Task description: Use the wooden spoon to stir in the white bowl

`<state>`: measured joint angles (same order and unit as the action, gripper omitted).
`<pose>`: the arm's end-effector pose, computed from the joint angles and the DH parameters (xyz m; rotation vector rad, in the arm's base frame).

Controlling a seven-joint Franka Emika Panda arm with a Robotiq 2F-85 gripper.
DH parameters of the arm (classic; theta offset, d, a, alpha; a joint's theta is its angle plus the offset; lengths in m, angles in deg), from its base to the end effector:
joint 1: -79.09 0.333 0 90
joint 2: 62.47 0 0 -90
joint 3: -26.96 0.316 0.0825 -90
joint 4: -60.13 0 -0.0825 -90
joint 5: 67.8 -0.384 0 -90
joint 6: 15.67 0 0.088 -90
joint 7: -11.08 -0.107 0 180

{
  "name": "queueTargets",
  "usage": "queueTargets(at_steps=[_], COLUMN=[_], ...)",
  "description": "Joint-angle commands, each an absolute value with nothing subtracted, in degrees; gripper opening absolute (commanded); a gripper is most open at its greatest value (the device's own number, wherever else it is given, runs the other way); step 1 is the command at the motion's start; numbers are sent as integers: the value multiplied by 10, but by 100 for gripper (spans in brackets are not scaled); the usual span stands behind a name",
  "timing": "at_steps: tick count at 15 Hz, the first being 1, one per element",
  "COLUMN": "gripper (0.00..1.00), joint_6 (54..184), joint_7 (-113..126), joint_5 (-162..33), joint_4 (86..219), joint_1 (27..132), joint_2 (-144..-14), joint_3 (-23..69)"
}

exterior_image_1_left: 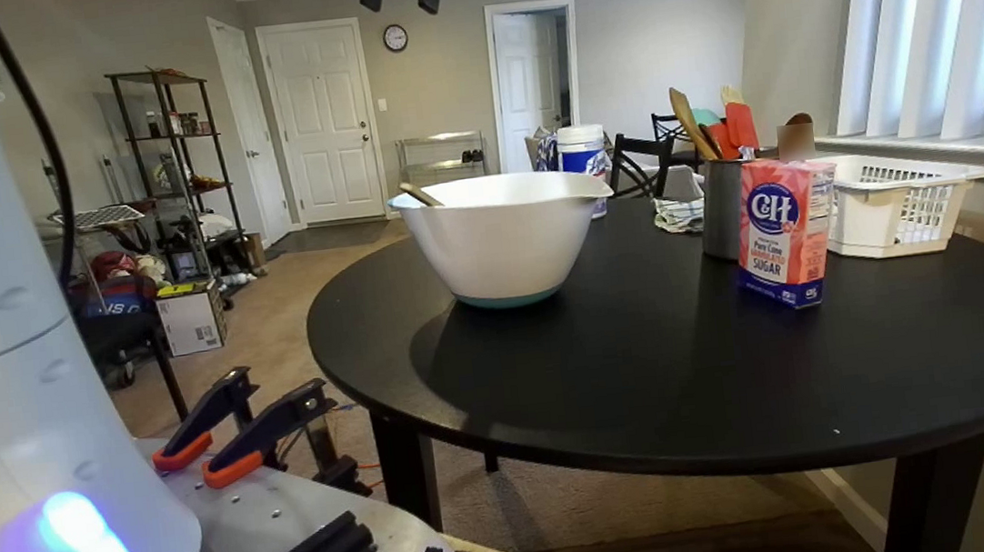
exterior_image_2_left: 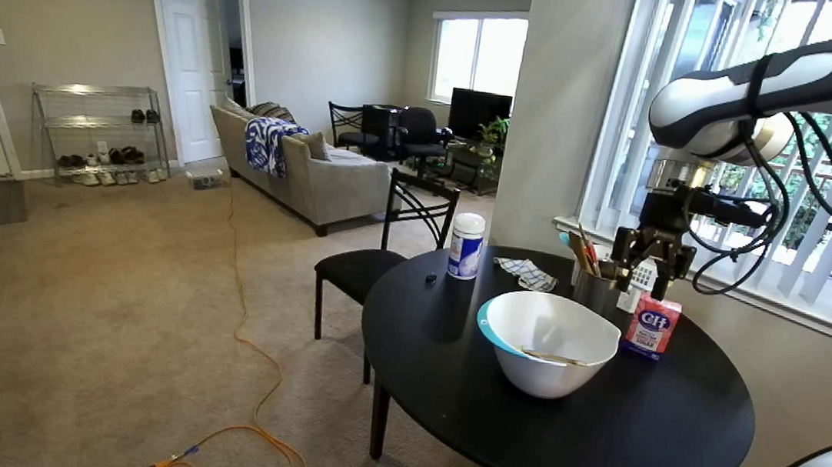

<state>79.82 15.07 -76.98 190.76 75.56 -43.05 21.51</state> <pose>0.4139 -0.0517 0.4706 -2.8967 0.1666 0.3712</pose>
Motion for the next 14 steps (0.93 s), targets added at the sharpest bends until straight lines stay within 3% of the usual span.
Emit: queueTargets(at_steps=[1, 3, 14], gripper=[81, 93, 93], joint_6=[797, 797, 797], joint_7=[151, 151, 151], joint_5=[-772, -773, -773], joint_4=[1907, 1908, 1908], joint_1=[755, 755, 755], joint_2=[-431, -431, -431], joint_3=[216, 216, 216])
